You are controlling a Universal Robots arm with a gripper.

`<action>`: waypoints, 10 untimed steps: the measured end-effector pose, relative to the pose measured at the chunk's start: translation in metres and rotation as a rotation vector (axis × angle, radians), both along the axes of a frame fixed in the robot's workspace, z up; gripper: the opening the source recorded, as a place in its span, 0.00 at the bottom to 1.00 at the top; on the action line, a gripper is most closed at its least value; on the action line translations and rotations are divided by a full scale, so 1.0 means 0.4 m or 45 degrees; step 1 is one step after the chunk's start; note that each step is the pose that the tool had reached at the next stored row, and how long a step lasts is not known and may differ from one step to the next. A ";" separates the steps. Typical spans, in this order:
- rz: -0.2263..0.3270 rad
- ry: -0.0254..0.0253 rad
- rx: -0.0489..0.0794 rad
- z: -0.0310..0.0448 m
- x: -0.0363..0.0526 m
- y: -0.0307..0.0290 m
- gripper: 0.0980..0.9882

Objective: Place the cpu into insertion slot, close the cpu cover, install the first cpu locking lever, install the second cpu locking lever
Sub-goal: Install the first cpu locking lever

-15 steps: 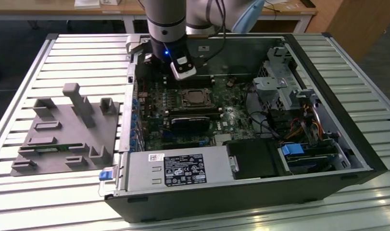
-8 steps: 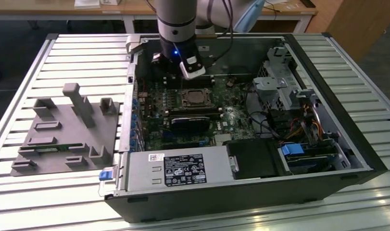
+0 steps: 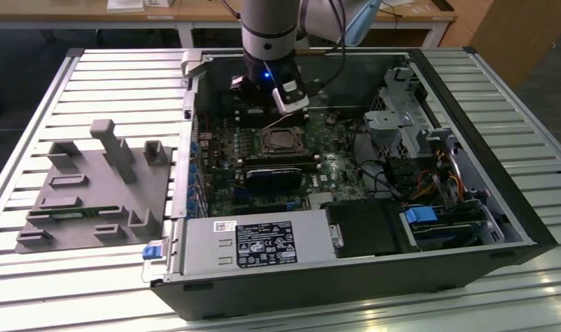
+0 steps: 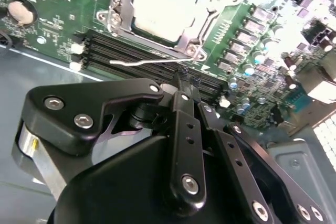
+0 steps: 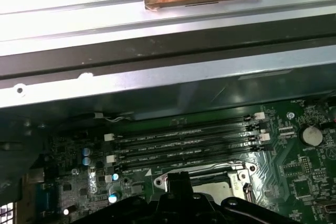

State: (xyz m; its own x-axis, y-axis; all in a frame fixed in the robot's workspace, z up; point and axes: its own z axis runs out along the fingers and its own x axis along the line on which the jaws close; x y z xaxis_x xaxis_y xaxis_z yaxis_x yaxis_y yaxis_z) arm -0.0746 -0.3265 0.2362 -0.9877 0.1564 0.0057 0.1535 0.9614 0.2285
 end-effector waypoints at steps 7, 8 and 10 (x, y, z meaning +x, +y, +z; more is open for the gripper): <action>0.000 -0.0206 0.000 -0.001 -0.001 0.000 0.01; 0.000 -0.0363 0.000 -0.002 -0.002 0.000 0.01; 0.000 -0.0598 0.000 -0.004 -0.002 -0.001 0.01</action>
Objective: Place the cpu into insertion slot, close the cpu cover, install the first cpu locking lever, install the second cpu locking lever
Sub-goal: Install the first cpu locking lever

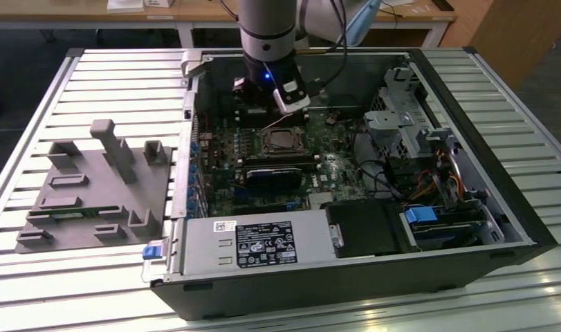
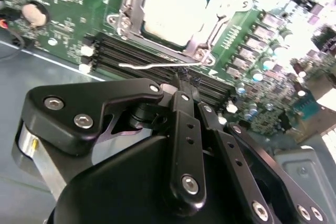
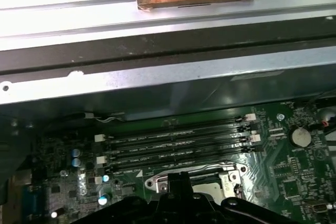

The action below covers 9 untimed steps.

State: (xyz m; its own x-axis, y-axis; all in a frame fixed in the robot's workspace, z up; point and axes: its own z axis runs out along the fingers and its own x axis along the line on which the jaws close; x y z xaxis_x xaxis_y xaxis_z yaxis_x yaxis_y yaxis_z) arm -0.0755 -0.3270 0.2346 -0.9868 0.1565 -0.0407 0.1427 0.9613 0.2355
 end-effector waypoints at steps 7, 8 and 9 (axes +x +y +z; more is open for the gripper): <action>0.000 -0.0691 0.000 -0.009 0.000 -0.001 0.01; 0.000 -0.0779 0.000 -0.010 0.000 -0.001 0.01; 0.000 -0.0873 0.000 -0.011 0.000 -0.001 0.01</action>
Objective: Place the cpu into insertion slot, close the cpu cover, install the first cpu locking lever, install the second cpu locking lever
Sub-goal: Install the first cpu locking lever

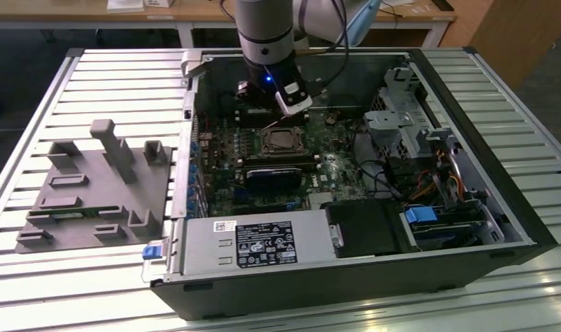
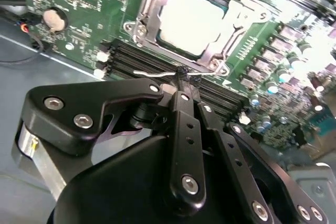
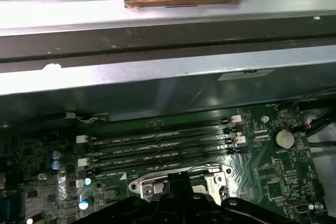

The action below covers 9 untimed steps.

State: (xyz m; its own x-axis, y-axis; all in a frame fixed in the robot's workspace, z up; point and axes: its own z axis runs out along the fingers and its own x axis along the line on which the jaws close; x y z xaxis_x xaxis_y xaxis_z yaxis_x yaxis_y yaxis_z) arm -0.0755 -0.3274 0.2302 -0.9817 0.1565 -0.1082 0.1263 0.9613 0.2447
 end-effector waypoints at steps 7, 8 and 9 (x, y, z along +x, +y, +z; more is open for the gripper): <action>-0.001 -0.0739 0.033 -0.003 0.000 0.000 0.01; -0.001 -0.0757 0.056 -0.003 0.000 0.000 0.01; -0.002 -0.0766 0.079 -0.003 0.000 0.000 0.01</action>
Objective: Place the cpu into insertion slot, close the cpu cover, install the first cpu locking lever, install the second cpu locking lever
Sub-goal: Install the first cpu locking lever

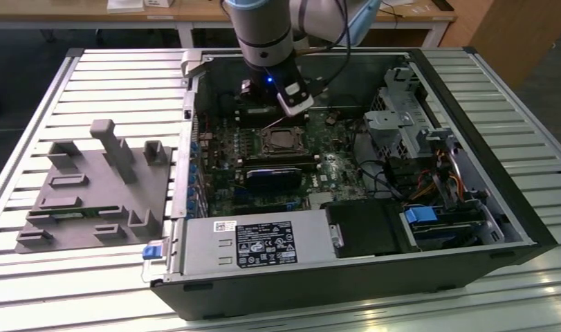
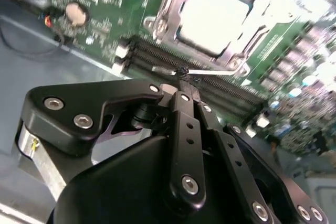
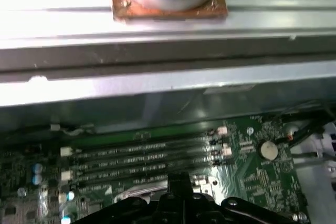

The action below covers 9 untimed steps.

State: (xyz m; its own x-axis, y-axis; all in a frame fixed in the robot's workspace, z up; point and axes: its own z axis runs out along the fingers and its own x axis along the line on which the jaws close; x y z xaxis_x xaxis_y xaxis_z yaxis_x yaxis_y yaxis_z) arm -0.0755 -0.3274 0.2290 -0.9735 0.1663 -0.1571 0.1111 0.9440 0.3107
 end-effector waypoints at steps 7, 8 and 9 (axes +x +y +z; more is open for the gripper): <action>-0.006 -0.0003 0.043 -0.008 0.000 -0.001 0.01; -0.013 -0.0003 0.043 -0.011 0.000 -0.001 0.01; -0.027 -0.0006 0.043 -0.013 0.000 -0.001 0.01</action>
